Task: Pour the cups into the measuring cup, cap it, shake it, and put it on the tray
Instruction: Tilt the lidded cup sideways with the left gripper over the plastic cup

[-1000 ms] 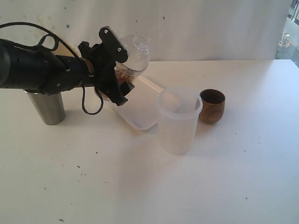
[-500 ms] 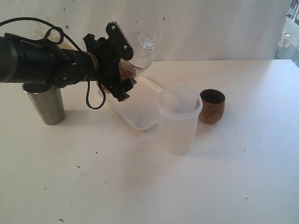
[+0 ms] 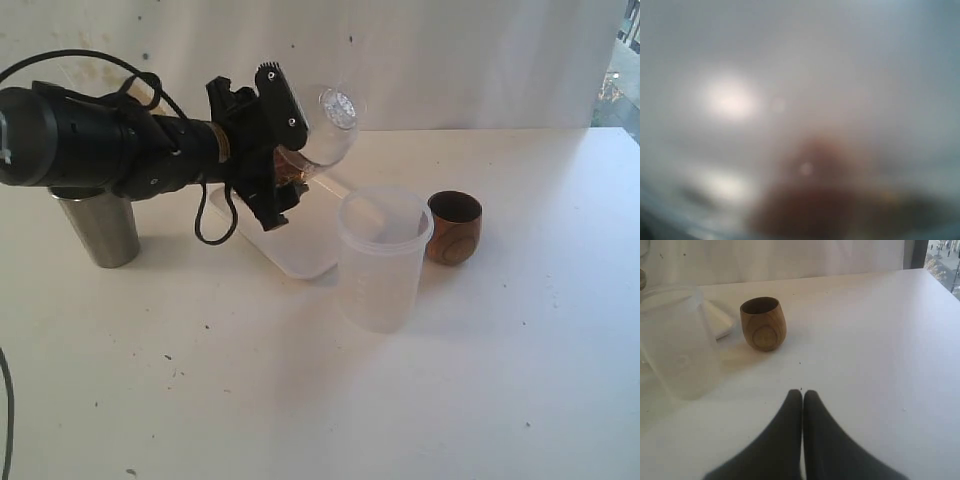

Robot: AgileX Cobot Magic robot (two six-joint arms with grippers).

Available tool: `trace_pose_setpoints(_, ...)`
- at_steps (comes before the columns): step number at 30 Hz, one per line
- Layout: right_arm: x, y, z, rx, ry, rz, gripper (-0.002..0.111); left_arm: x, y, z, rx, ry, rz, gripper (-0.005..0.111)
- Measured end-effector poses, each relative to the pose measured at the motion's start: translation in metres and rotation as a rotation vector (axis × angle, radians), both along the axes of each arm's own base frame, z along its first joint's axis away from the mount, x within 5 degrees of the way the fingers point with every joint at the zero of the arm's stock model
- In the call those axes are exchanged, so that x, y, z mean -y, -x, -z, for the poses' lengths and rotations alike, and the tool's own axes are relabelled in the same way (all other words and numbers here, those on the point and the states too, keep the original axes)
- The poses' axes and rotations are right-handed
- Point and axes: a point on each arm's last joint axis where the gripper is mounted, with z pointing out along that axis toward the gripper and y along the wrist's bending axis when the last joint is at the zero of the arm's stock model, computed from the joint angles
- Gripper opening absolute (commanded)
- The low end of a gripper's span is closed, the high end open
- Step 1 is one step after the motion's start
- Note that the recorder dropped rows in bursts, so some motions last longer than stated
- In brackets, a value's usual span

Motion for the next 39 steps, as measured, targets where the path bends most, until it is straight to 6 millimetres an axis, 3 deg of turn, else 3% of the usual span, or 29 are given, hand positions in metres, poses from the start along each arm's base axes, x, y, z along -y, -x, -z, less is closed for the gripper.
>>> trace_pose_setpoints(14,0.0,0.0,0.0,0.0,0.0,0.0,0.0,0.0,0.0,0.001,0.121,-0.192,0.129,0.0)
trace_pose_setpoints(39,0.0,0.0,0.0,0.0,0.0,0.0,0.0,0.012,0.002,-0.01,0.144,-0.218,0.145,0.0)
